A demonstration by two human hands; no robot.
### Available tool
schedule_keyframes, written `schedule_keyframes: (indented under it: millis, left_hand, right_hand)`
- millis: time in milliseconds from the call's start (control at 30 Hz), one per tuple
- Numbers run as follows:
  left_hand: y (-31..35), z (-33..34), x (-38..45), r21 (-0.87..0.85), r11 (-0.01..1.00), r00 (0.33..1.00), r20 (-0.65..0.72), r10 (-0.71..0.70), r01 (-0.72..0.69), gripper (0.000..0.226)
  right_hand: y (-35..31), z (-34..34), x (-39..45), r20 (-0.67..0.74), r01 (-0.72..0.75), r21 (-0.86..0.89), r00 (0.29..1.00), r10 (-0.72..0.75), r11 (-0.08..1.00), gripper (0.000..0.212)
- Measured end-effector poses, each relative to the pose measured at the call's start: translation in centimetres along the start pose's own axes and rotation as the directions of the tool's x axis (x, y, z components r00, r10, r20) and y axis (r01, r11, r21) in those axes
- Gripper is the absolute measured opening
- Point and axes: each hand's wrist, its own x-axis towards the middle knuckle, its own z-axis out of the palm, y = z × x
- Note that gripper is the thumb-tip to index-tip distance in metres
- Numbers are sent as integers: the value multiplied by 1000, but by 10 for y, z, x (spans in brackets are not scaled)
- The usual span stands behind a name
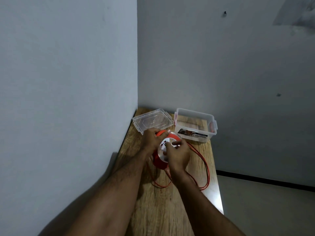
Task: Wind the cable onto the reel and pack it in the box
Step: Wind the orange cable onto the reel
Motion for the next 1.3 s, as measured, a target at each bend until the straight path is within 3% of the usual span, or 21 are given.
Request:
schedule_keyframes:
  millis: [33, 133, 233, 400, 600, 767, 833, 867, 900, 933, 967, 1033, 1100, 1200, 1300]
  left_hand:
    - [0, -1, 1, -2, 1000, 1000, -2, 5, -5, 41]
    - [-1, -3, 4, -5, 1000, 1000, -1, 16, -16, 42]
    - [0, -1, 3, 3, 1000, 1000, 5, 22, -22, 43]
    - [5, 5, 0, 5, 1000, 999, 33, 24, -24, 46]
    - [2, 5, 2, -4, 1000, 999, 31, 22, -21, 43]
    - [2, 3, 4, 38, 997, 995, 75, 62, -65, 43]
    - [4, 4, 2, 57, 995, 995, 62, 75, -79, 45]
    - [3, 5, 1, 66, 994, 995, 52, 82, -85, 46]
    - [4, 6, 0, 80, 993, 995, 50, 89, -93, 47]
    - [5, 8, -2, 96, 989, 993, 56, 107, -112, 50]
    - [5, 9, -4, 107, 985, 990, 63, 126, -132, 54]
    - [2, 10, -6, 105, 982, 986, 76, 151, -158, 63]
    - [-1, 10, -5, 89, 984, 986, 83, 147, -155, 59]
    - [-3, 9, -3, 67, 991, 991, 69, 112, -117, 49]
    - [-4, 7, -2, -12, 1000, 999, 26, 23, -22, 39]
  right_hand:
    - [-11, -8, -8, -6, 184, -147, 982, -186, 972, 42]
    - [-6, -20, -14, 137, 383, -375, 924, -358, 844, 42]
    - [-1, -14, -13, 223, 367, -488, 930, -293, 792, 66]
    - [0, -10, -13, 214, 303, -400, 949, -233, 865, 69]
    - [-1, -17, -8, 167, 312, -267, 947, -275, 912, 48]
    - [-1, -8, -9, 99, 124, -12, 988, -122, 992, 48]
    - [-3, -3, -9, 21, -34, 76, 999, 33, 997, 54]
    - [-8, 1, -7, -11, -180, 129, 983, 183, 975, 60]
    - [-10, 3, -4, -6, -380, 251, 919, 394, 890, 67]
    - [-16, 5, -2, 92, -573, 424, 797, 596, 701, 72]
    - [-22, 5, 1, 252, -672, 561, 695, 674, 483, 73]
    - [-27, 8, 6, 495, -700, 694, 632, 597, 166, 62]
    - [-31, 7, 7, 540, -677, 736, 579, 611, -10, 54]
    - [-25, 6, 6, 528, -714, 696, 574, 626, 69, 50]
    - [-11, 6, 8, 407, -717, 635, 627, 664, 288, 44]
